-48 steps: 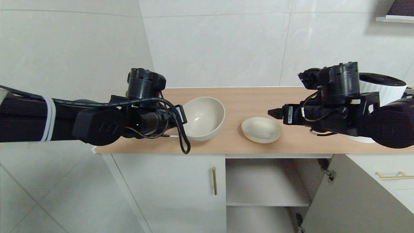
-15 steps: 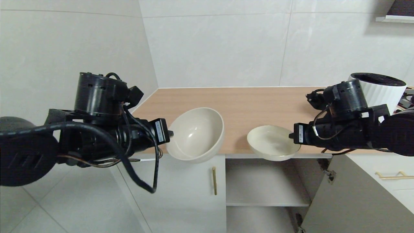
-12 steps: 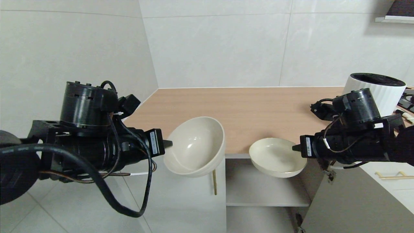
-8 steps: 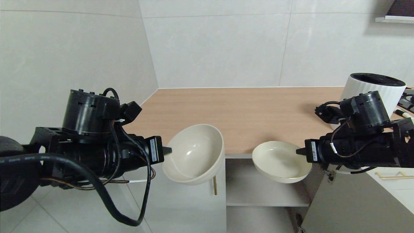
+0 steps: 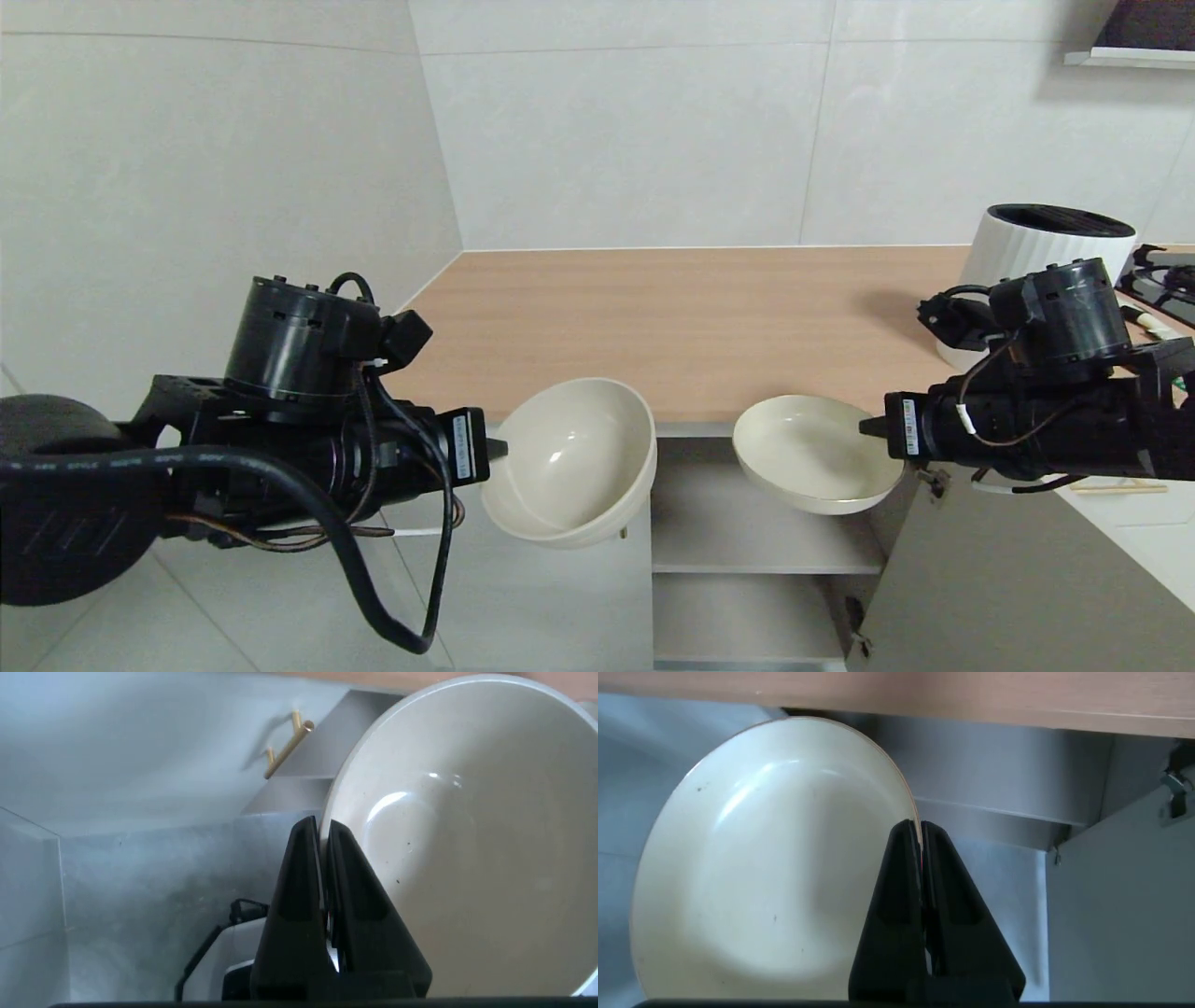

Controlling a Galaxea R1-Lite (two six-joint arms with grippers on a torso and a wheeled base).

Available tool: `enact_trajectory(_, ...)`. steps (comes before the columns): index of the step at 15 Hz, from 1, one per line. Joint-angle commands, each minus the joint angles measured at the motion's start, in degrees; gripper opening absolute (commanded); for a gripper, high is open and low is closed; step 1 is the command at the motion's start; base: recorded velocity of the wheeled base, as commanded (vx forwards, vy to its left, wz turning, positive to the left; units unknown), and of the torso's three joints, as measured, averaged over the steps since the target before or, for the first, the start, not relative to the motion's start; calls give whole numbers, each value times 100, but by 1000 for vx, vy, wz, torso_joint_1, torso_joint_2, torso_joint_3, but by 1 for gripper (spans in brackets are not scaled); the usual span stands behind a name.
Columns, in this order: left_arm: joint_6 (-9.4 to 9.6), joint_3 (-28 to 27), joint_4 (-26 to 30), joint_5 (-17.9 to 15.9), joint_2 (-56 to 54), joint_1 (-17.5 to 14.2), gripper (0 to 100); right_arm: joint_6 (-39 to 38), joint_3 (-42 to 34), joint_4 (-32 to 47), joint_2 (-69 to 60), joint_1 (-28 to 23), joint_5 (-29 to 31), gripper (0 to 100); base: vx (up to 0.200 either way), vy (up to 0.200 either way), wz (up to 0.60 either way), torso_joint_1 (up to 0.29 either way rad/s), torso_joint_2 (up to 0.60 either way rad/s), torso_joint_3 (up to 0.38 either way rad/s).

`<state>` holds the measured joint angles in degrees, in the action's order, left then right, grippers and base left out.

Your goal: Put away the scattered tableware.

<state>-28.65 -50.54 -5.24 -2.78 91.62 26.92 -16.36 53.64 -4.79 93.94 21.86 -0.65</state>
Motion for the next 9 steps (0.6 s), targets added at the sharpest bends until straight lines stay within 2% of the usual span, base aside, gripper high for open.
enact_trajectory(1,8,1,-3,5,75,-2,0,1,-3,-4,98,3,-6,0,0,0,0,0,0,0)
enact_trajectory(7,8,-8,-3,5,154,-2,0,142,-20,-4,160,-59,-6,0,0,0,0,0,0,0)
enact_trajectory(9,8,-8,-3,5,163,-2,0,159,-20,-4,177,-68,-6,0,0,0,0,-110,252,149)
